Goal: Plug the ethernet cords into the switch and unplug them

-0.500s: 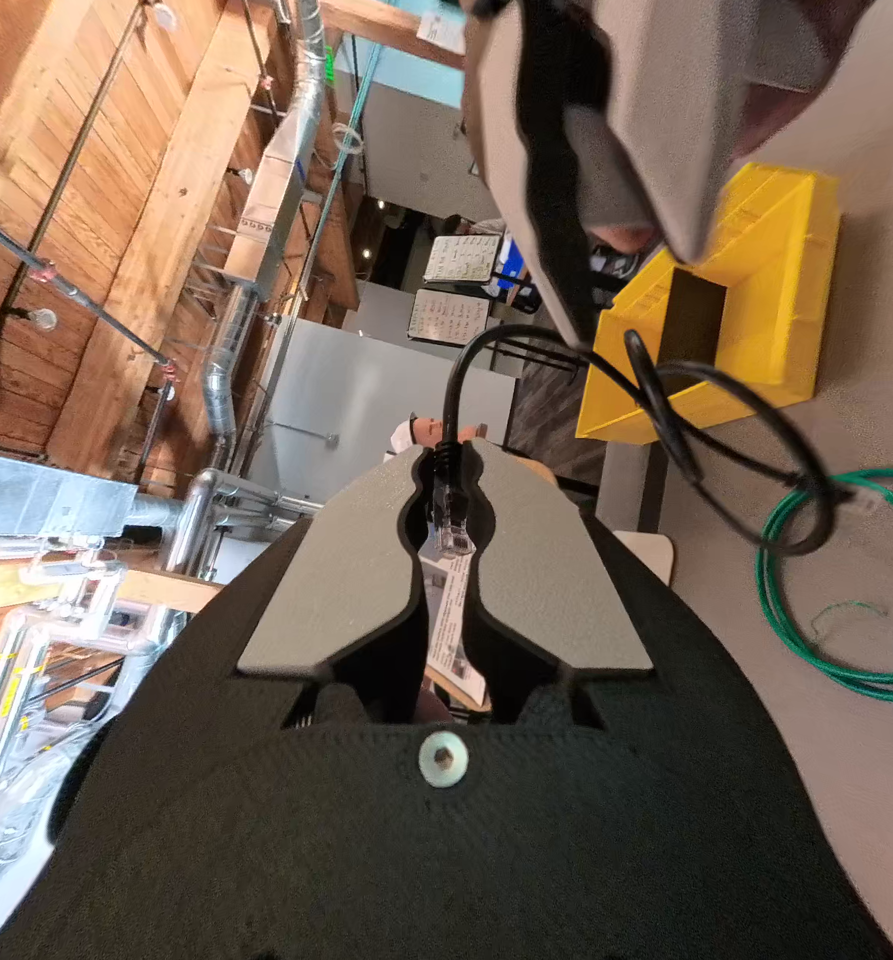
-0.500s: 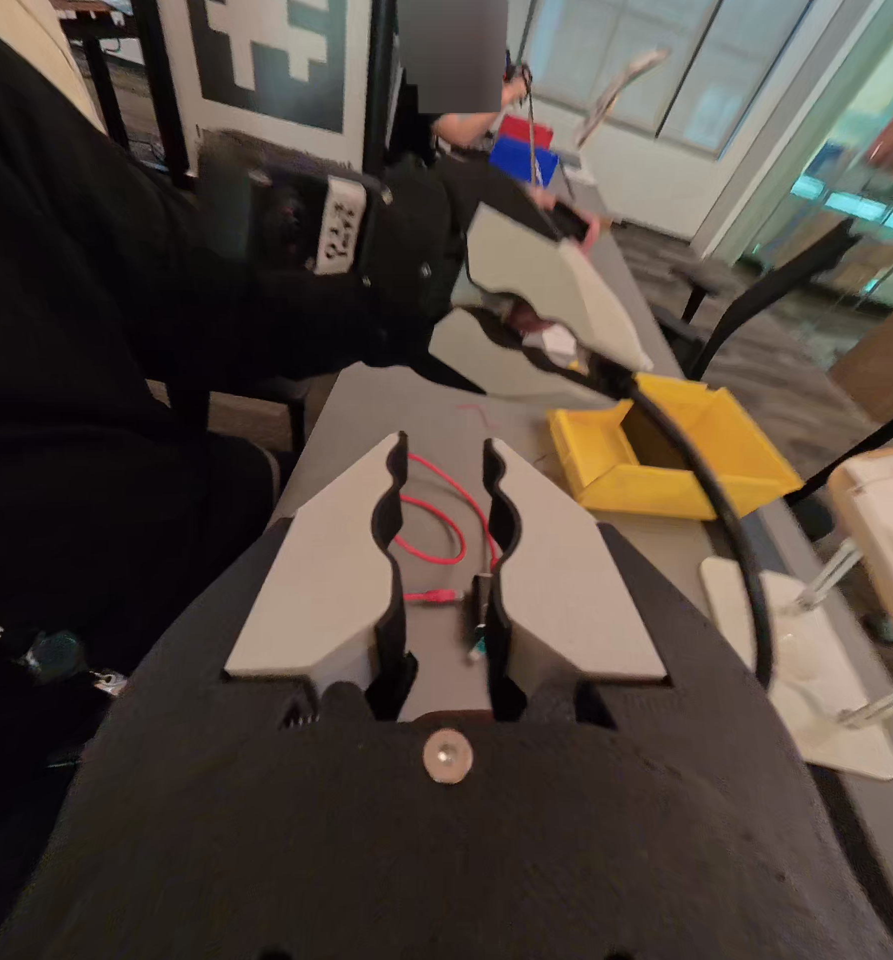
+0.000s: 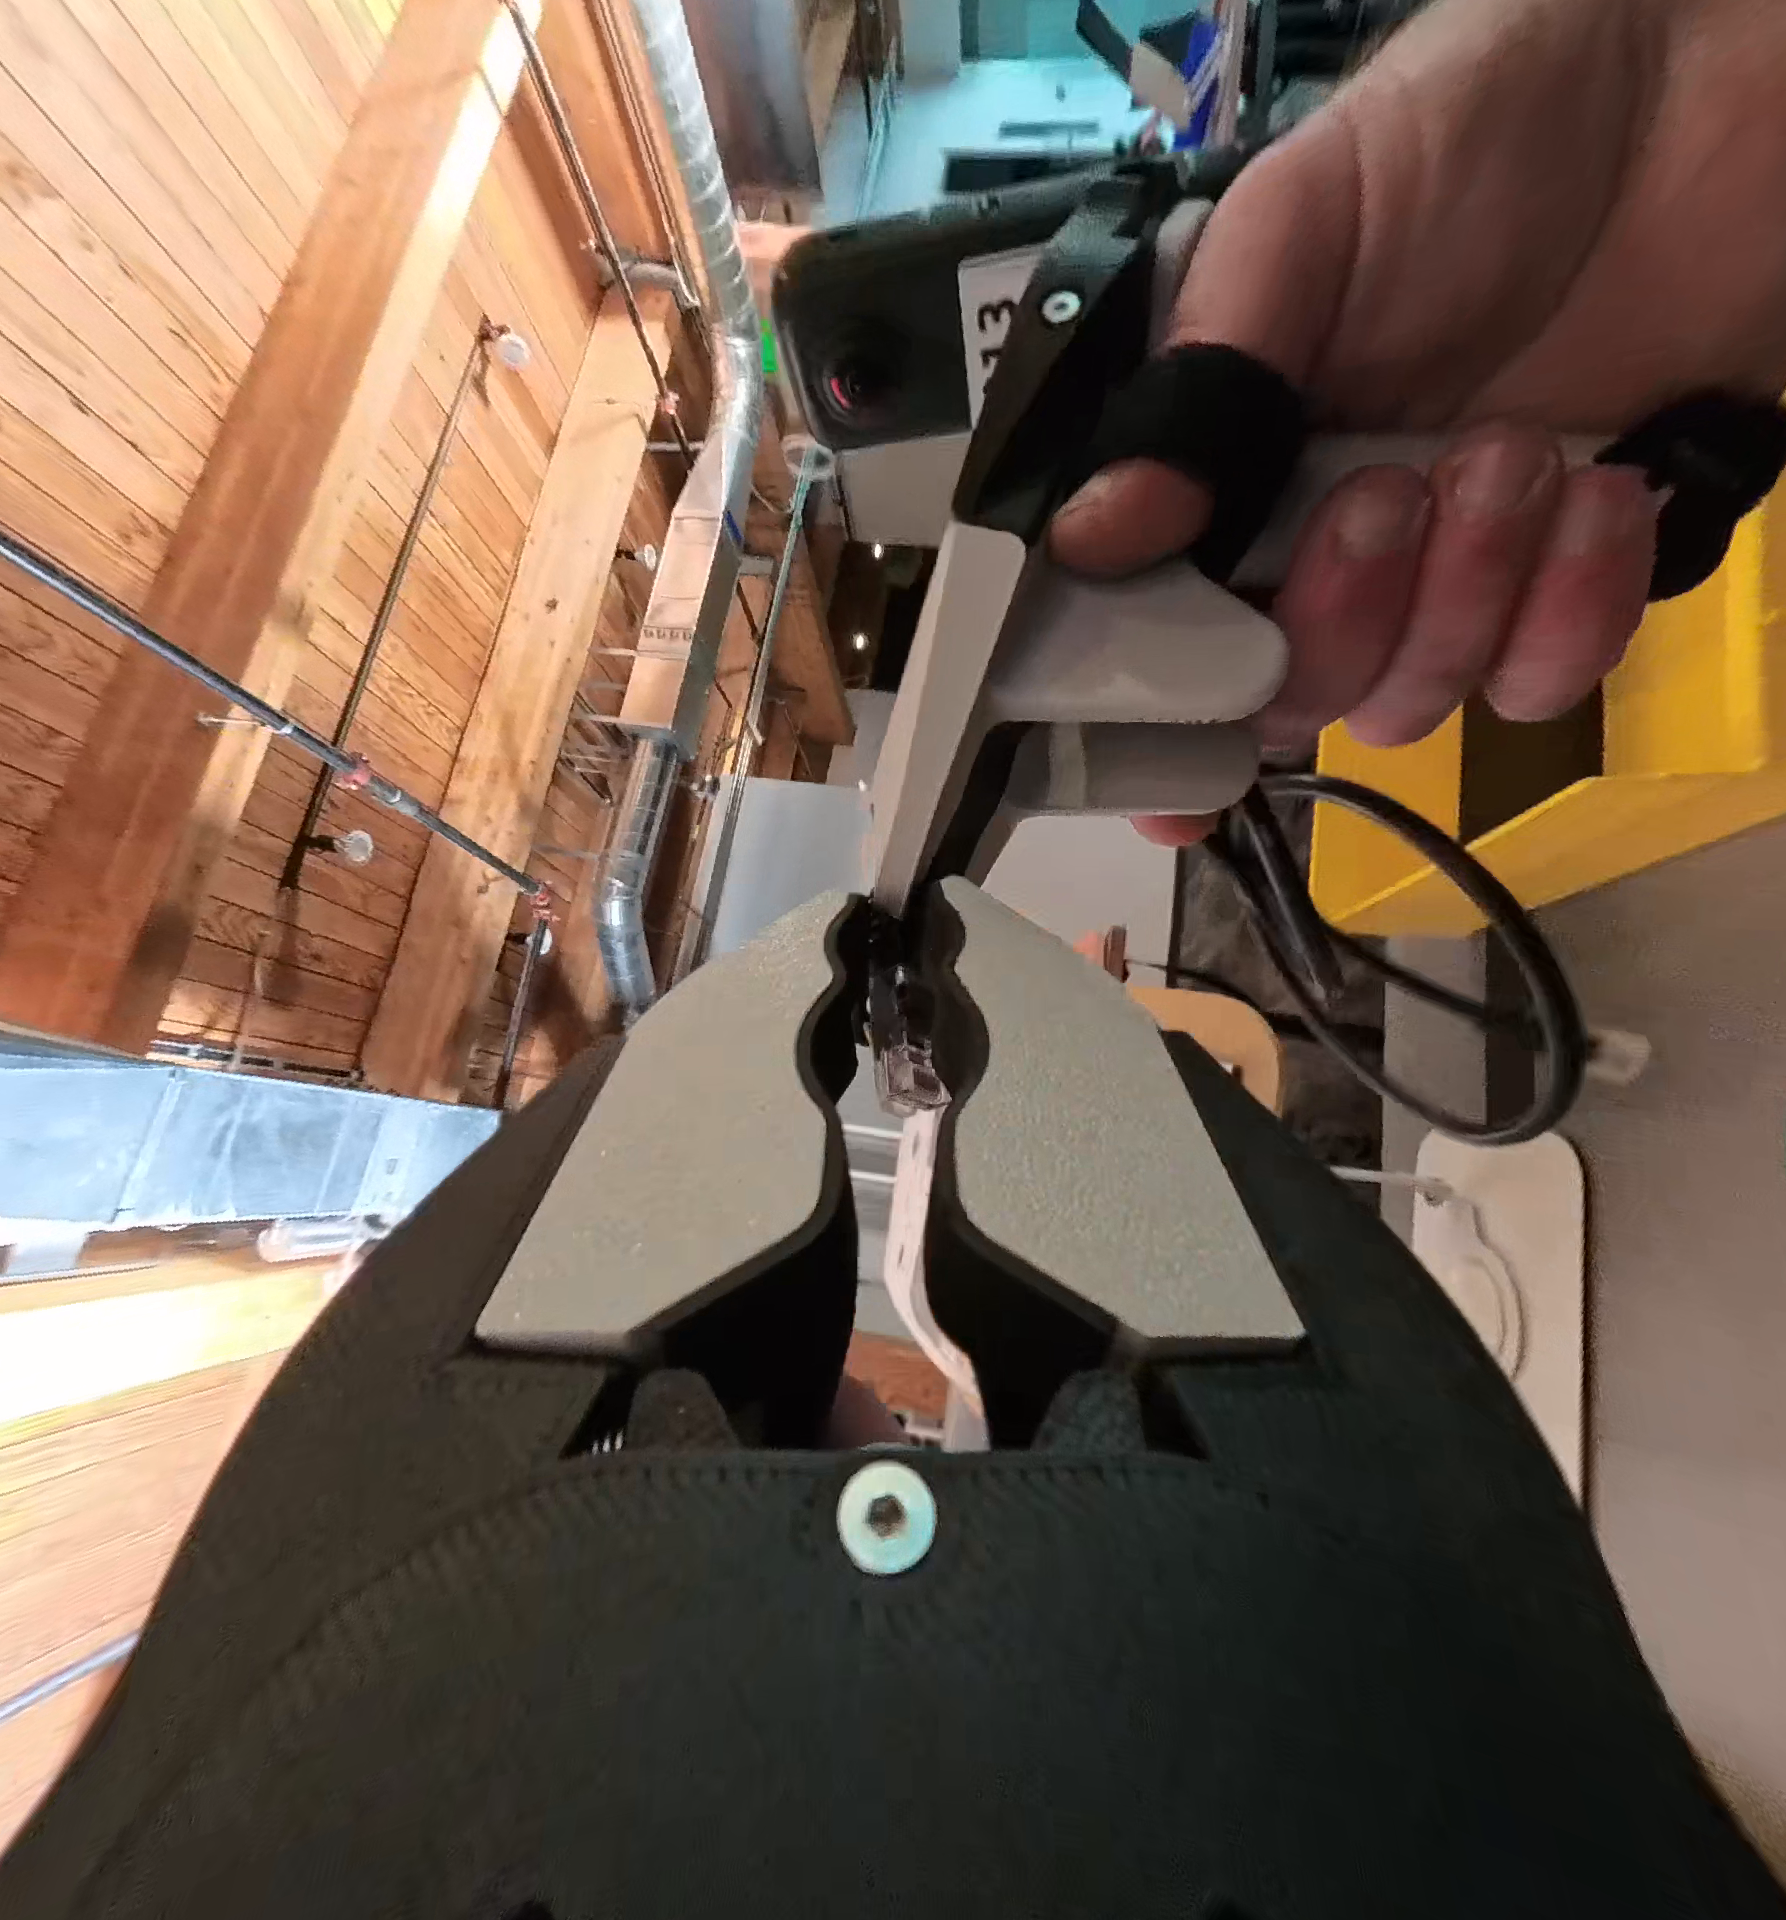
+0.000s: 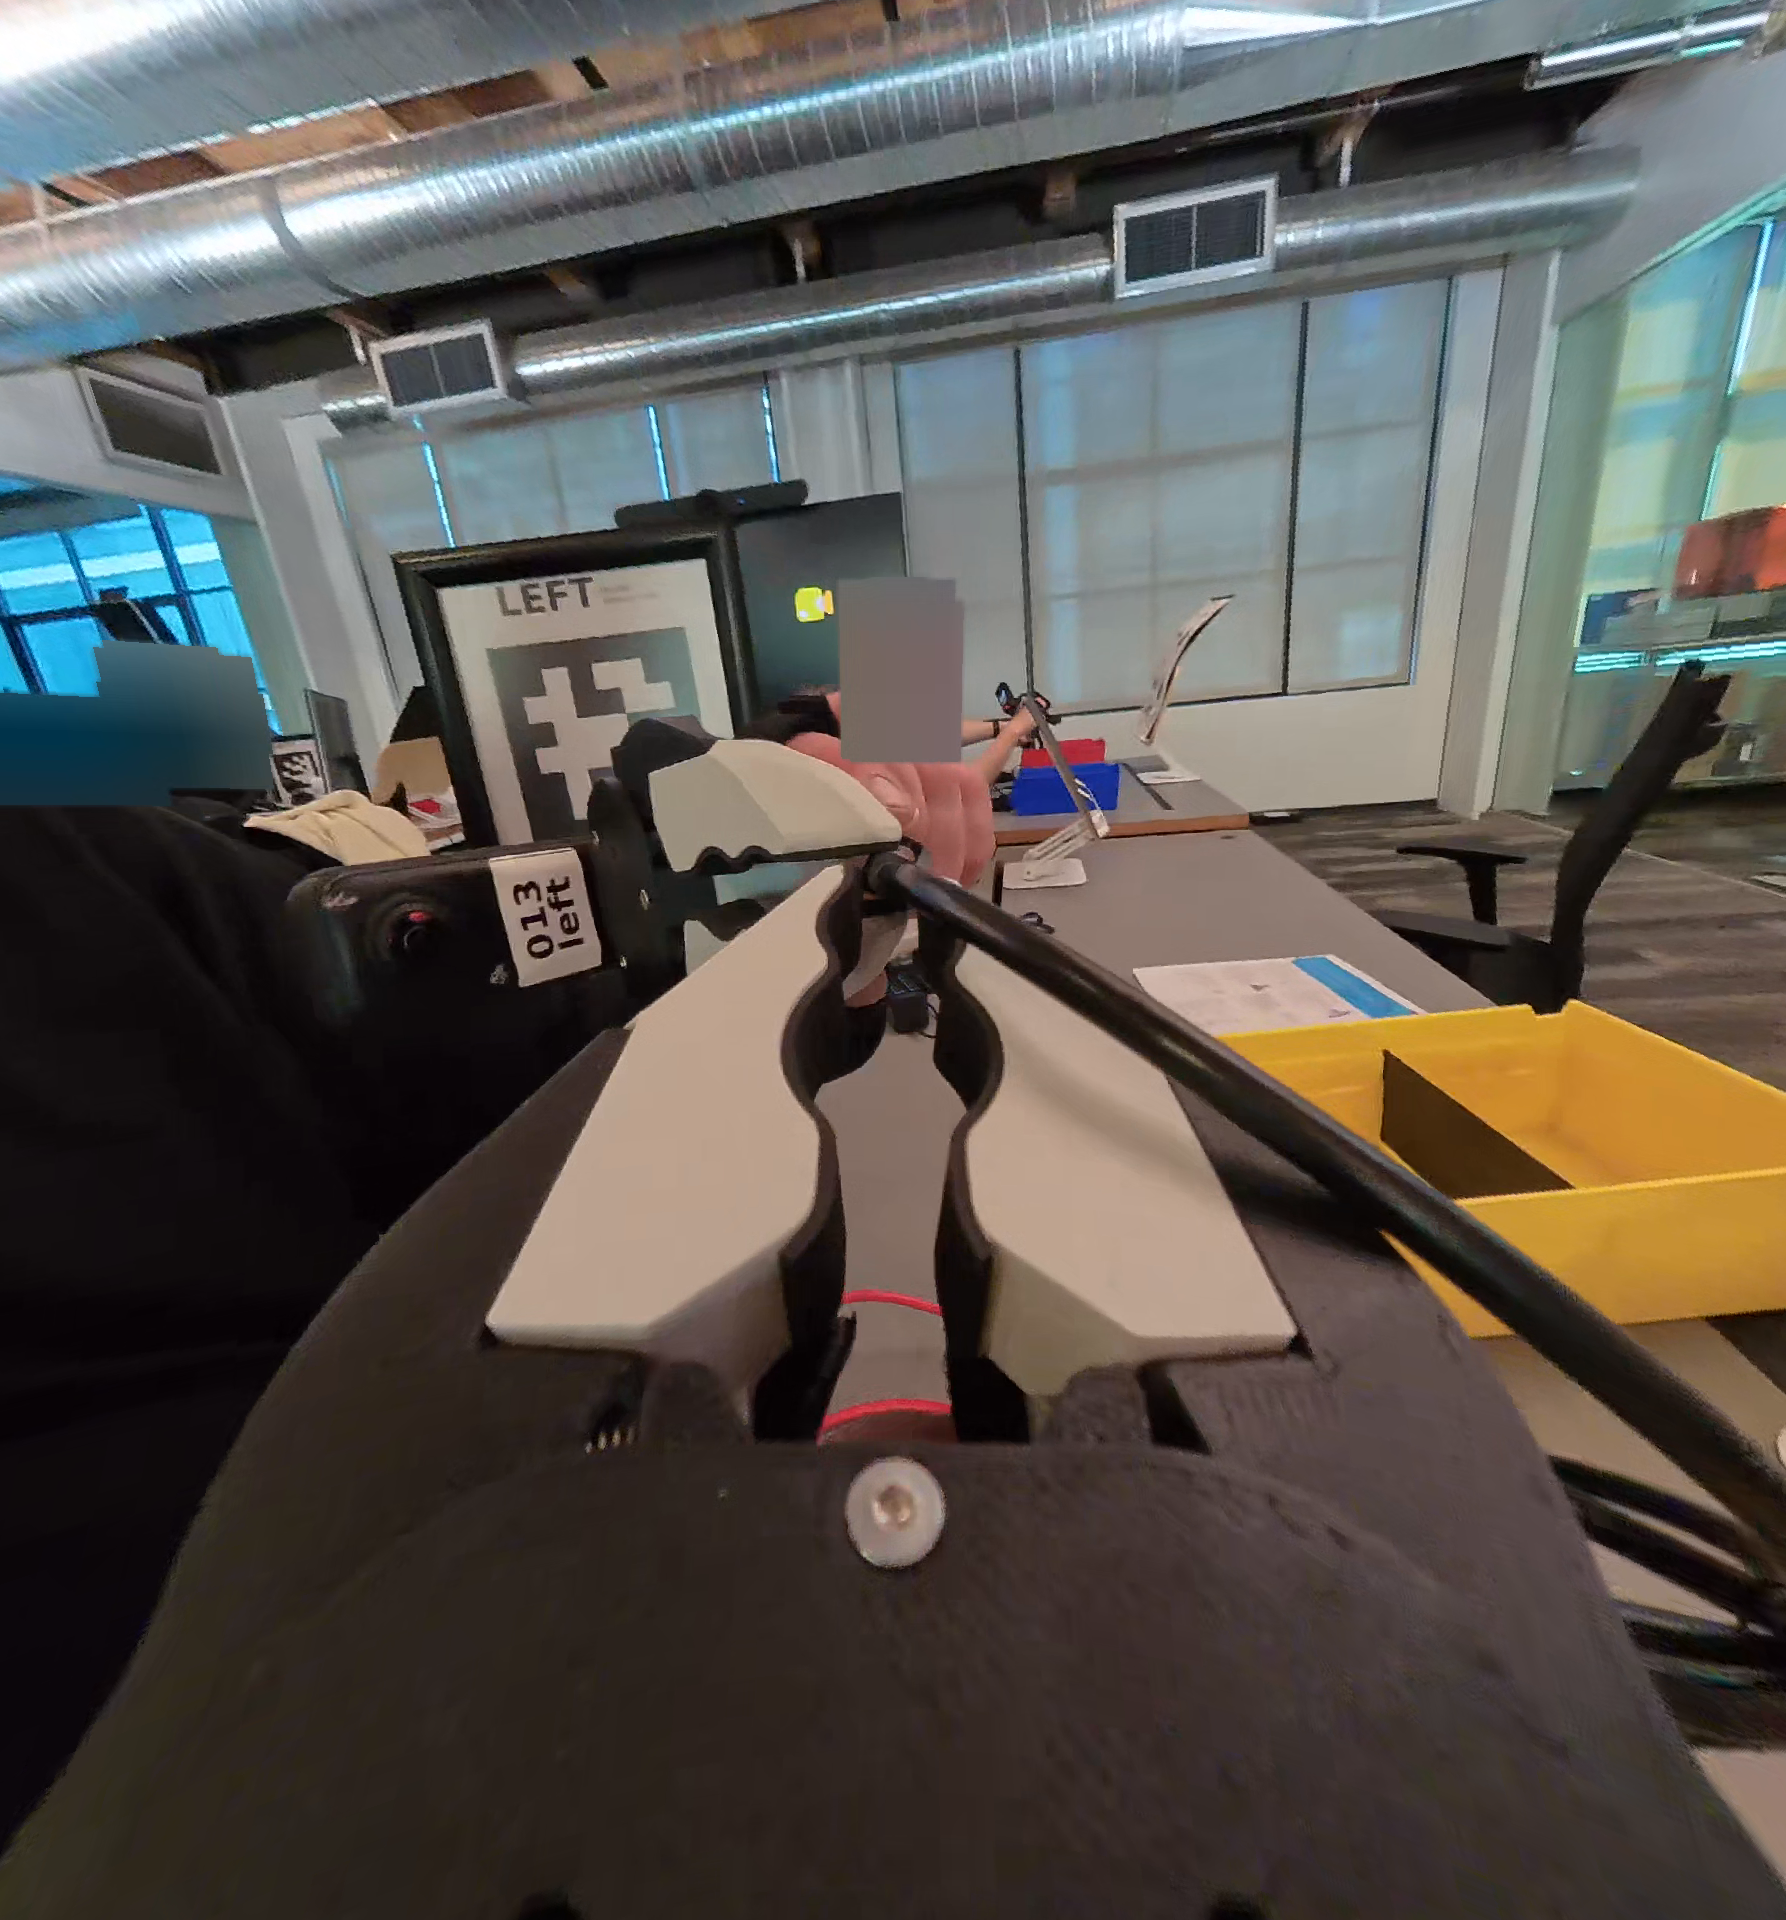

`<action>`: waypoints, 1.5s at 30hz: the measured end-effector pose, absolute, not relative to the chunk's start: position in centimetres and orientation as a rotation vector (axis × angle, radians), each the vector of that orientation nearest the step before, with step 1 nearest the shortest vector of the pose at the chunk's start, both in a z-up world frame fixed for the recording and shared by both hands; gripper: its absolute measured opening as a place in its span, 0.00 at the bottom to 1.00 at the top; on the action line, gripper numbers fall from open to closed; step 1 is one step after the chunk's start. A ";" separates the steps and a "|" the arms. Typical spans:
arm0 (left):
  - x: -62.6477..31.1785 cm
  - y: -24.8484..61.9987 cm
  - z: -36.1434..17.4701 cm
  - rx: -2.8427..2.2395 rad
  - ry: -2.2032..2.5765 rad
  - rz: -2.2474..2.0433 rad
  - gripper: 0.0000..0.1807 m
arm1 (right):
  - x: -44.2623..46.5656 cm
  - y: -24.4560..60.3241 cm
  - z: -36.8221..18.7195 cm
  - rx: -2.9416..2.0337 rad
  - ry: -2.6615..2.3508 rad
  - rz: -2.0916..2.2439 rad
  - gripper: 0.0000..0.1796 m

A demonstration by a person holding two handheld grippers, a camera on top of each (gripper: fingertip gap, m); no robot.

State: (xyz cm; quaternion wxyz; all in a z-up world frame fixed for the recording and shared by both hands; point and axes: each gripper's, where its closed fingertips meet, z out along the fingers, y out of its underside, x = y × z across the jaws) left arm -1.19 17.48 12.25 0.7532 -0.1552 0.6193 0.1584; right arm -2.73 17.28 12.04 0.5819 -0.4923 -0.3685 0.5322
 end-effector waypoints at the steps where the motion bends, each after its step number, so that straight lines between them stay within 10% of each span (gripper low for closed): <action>1: -1.2 17.4 12.5 -0.331 1.349 0.346 0.05 | -2.7 17.2 12.3 -1.140 -0.859 1.243 0.04; 26: 0.0 17.5 14.7 -0.123 1.247 0.586 0.06 | -1.0 17.7 15.6 -1.012 -0.628 1.397 0.01; 30: -0.7 17.7 16.0 -0.311 1.147 0.356 0.34 | 0.2 17.9 15.7 -0.990 -0.612 1.354 0.01; 45: 0.8 17.2 15.0 -0.486 1.263 0.115 0.06 | 1.4 15.4 16.6 -0.890 -0.730 1.261 0.01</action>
